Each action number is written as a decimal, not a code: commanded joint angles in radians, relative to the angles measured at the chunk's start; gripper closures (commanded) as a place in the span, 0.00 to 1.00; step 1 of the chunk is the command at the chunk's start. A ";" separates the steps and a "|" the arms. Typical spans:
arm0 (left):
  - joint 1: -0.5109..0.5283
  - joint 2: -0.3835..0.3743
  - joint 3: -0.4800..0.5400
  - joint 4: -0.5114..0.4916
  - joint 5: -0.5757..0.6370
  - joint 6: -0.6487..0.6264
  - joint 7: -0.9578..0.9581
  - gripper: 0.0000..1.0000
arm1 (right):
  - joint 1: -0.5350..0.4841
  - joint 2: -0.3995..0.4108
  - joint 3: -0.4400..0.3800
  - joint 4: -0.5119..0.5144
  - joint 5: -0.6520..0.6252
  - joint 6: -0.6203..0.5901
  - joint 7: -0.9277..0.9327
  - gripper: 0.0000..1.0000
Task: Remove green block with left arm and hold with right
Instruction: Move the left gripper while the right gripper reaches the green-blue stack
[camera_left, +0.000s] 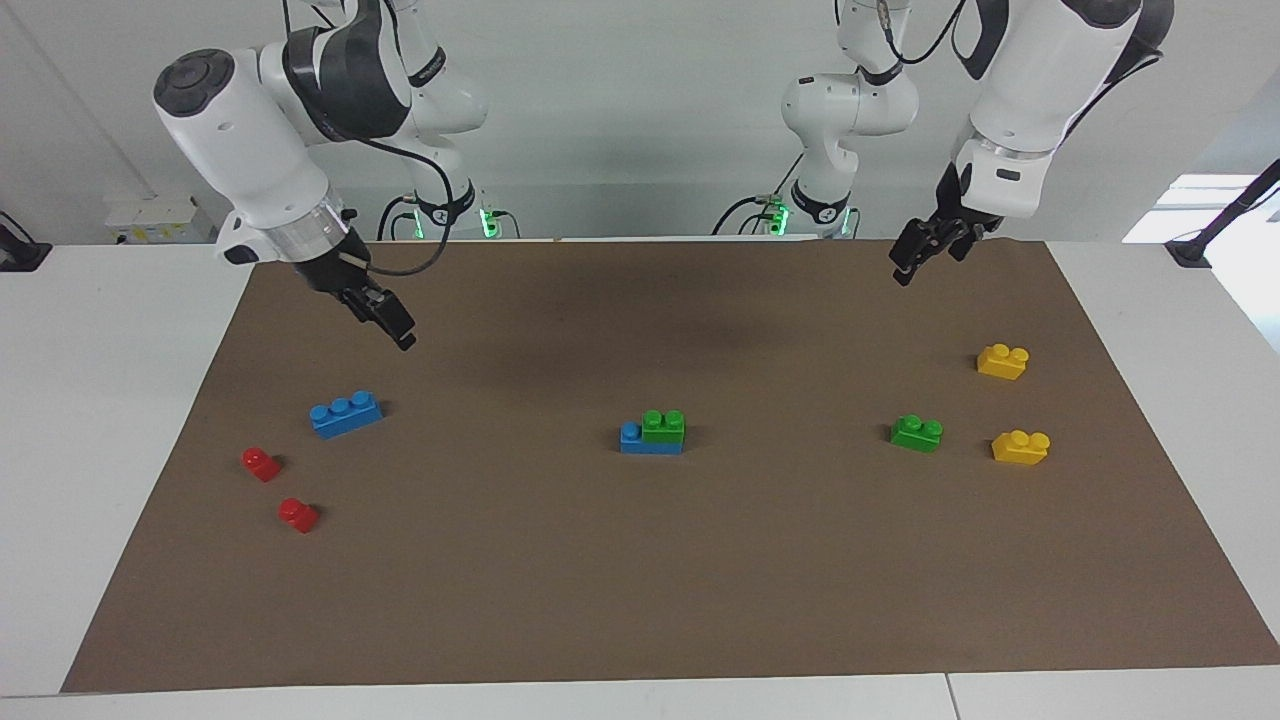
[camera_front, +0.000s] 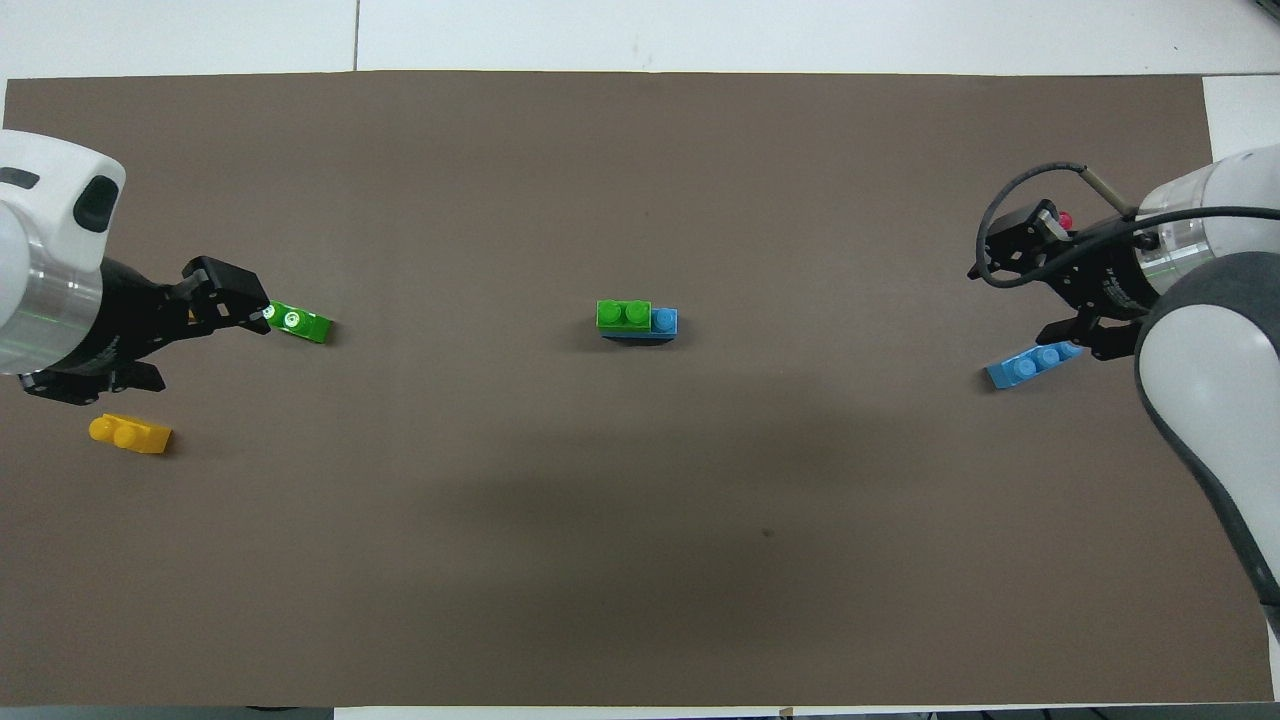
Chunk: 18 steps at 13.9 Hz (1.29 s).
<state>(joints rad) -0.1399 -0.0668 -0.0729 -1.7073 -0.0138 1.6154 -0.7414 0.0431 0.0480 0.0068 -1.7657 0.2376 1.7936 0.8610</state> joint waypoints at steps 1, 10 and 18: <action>-0.029 0.025 0.011 -0.014 -0.053 0.050 -0.258 0.00 | 0.001 0.062 -0.001 -0.006 0.159 0.045 0.211 0.06; -0.266 0.226 0.015 0.008 -0.077 0.288 -0.981 0.00 | 0.182 0.196 -0.002 -0.028 0.371 0.329 0.644 0.06; -0.395 0.415 0.018 0.123 -0.026 0.351 -1.387 0.00 | 0.293 0.243 -0.002 -0.076 0.371 0.453 0.751 0.06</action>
<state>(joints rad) -0.4906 0.2873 -0.0752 -1.6298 -0.0740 1.9626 -2.0739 0.3122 0.2989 0.0074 -1.7999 0.5838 2.2081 1.6056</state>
